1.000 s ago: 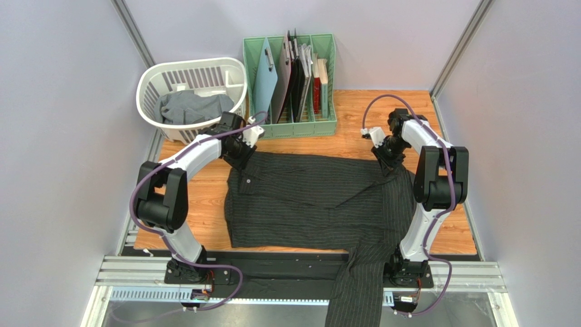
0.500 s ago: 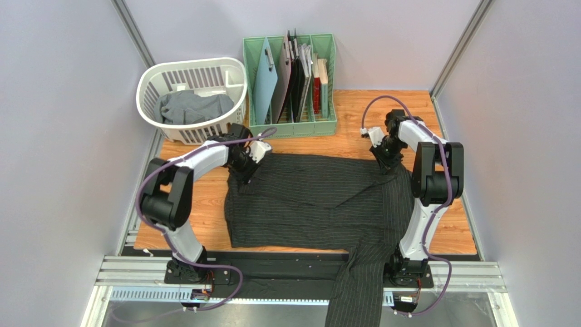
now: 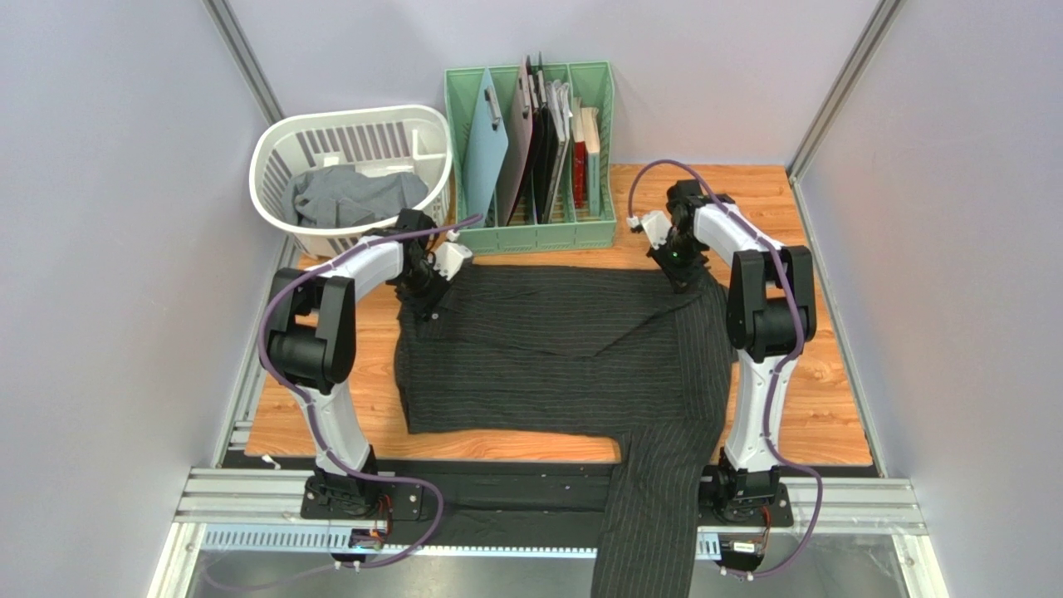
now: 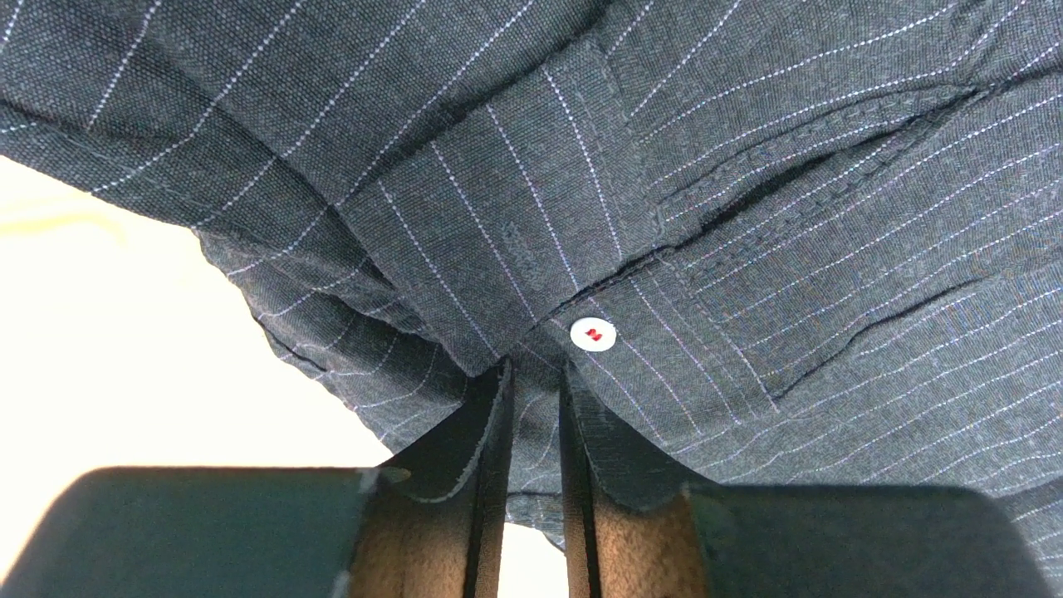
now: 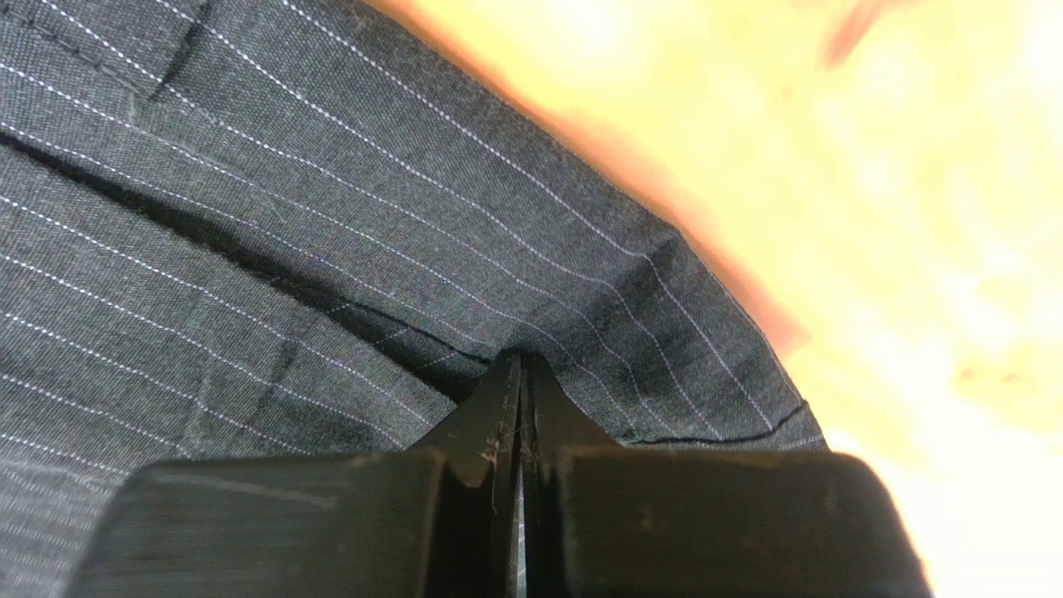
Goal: Fold and stack the long sleeve shirts
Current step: Fold the shirt
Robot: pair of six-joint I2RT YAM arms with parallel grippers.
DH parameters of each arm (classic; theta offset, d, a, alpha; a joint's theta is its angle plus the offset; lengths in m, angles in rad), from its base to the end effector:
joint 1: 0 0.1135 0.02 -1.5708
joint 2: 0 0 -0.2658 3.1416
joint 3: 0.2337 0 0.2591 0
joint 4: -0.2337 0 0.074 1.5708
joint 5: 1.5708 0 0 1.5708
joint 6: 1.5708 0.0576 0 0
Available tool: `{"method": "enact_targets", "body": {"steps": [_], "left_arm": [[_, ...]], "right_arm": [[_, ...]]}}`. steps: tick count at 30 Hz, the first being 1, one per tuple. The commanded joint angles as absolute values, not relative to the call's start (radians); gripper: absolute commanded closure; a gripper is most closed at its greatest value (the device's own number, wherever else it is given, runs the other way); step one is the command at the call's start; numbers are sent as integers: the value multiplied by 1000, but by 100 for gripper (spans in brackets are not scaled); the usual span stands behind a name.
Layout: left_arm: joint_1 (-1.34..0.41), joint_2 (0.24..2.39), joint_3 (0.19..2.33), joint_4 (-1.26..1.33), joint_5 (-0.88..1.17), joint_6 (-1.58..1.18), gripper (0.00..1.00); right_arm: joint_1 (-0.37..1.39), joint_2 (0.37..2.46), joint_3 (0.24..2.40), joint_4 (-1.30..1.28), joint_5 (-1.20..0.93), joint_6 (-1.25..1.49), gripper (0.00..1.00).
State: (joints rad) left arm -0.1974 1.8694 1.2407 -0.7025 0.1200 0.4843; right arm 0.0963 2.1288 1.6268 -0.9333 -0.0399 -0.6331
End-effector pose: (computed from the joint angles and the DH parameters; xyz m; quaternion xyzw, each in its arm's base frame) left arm 0.3600 -0.0790 0.1404 0.3381 0.9316 -0.0419 0.1266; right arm 0.4261 0.0435 0.1399 -0.3570 0.9314 0.0012 0.0705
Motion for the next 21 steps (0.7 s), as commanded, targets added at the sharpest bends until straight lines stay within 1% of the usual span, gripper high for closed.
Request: {"method": "enact_targets", "body": {"steps": [1,3,4,5,7,8,9,10,11,12,13,14,15,17,18,19,21], "left_arm": [[-158,1939,1301,-707,77,563,76],[-156,1898,1304,-721,150,569,72],[-156,1869,1298,-724,187,574,70],[-156,1835,1292,-739,262,578,65],[-163,1723,1264,-749,305,587,62],[-166,1685,1256,-774,361,600,58],[-164,1608,1247,-791,392,613,56],[-166,1568,1221,-805,415,635,54],[-166,1528,1206,-837,458,652,50],[-170,1456,1191,-857,480,670,46],[-178,1418,1155,-876,494,705,44],[-186,1381,1132,-911,506,725,39],[-213,1314,1106,-926,503,748,38],[-247,1247,1027,-951,483,796,38],[-279,1195,997,-950,471,810,38],[-290,1172,947,-951,466,814,38],[-313,1137,908,-950,460,824,38]], "right_arm": [[97,2224,1701,-804,-3,-578,100],[92,2212,1706,-807,-21,-587,100],[92,2168,1700,-805,-31,-597,100],[92,2140,1674,-805,-38,-606,98],[78,2058,1638,-818,-99,-641,88],[69,1972,1597,-828,-126,-653,82],[55,1915,1582,-874,-191,-672,67],[49,1867,1559,-905,-228,-724,61],[43,1756,1533,-937,-263,-753,56],[37,1702,1469,-1015,-338,-791,49],[38,1650,1432,-1064,-372,-846,46],[37,1588,1393,-1113,-405,-956,43],[40,1486,1300,-1208,-452,-1022,39],[51,1387,1200,-1326,-475,-1182,38],[83,1306,1154,-1348,-456,-1213,38],[107,1272,1059,-1364,-440,-1239,39],[188,1211,979,-1364,-385,-1295,42]]}}
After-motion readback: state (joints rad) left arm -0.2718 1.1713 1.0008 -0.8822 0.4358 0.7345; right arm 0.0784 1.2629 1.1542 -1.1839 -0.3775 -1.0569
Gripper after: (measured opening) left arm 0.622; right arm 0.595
